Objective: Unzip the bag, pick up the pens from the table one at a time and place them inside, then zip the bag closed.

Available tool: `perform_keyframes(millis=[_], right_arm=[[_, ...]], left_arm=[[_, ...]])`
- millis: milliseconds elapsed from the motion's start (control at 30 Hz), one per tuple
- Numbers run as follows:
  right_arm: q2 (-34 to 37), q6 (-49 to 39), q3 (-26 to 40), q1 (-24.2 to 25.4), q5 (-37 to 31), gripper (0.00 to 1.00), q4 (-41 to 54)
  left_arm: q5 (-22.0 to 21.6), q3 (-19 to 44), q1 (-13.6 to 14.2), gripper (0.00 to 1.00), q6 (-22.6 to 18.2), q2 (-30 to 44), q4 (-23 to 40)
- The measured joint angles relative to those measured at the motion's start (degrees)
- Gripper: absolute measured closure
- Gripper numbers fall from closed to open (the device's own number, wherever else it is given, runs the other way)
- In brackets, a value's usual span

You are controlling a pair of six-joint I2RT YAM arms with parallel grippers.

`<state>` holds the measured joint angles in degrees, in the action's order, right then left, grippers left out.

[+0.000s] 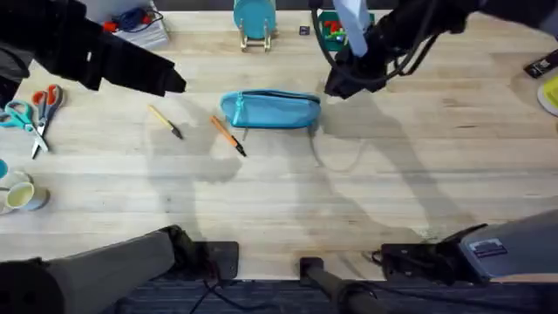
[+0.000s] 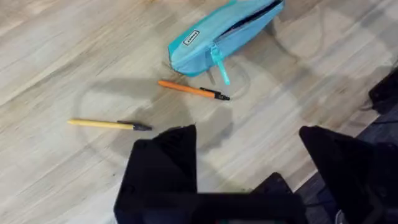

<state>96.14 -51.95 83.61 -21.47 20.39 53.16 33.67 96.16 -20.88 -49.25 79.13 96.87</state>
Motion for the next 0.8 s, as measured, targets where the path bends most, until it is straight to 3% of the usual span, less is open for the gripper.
perform_keyframes(millis=[433,800], right_arm=[[5.95,-3.06,0.00,-0.04,6.08,0.972,-6.10],[6.31,-3.84,0.00,-0.17,8.91,0.972,-6.48]], left_arm=[[0.00,0.00,0.00,0.006,0.00,0.00,0.01],[0.00,0.00,0.00,0.006,0.00,0.00,-0.01]])
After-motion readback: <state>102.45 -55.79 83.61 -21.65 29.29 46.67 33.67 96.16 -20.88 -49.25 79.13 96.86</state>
